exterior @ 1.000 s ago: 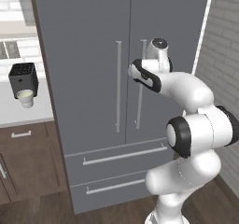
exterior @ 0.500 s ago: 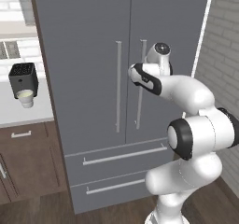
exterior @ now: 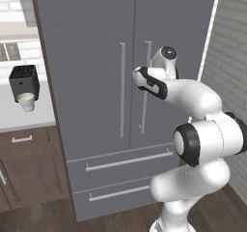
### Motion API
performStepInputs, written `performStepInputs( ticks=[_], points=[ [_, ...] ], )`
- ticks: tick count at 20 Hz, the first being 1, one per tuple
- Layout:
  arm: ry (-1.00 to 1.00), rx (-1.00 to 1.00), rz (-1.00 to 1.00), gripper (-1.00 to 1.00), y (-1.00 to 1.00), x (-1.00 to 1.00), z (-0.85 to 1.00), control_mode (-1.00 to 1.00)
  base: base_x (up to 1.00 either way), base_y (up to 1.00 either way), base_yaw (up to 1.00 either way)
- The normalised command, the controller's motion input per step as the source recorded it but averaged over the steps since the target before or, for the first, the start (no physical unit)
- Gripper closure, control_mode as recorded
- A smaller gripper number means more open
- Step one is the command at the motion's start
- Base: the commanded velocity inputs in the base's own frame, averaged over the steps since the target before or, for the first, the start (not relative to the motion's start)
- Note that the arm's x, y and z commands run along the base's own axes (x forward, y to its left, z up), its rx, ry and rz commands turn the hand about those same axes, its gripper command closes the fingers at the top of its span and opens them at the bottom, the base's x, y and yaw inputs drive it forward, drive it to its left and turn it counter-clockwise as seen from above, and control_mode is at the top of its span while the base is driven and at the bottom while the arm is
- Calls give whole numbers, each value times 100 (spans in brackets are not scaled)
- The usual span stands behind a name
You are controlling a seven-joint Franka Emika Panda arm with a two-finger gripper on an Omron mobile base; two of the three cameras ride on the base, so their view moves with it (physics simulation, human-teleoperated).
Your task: Grab a lemon wedge from the fridge and one ice cube from the ice bowl, and put them in the glass of lemonade.
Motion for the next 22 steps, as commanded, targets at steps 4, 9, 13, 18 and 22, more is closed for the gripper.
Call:
performStepInputs(
  ticks=[4,9,13,18,22],
  points=[
    [0,0,0,100,0,28,-5,-100,0,0,0],
    [2,0,-8,100,-33,5,0,-100,0,0,0],
    [0,0,-16,100,-59,-22,0,-100,0,0,0],
    [0,2,-17,100,-78,-63,1,-100,0,0,0],
    [0,6,-14,100,-92,-88,6,-100,0,0,0]
  ],
)
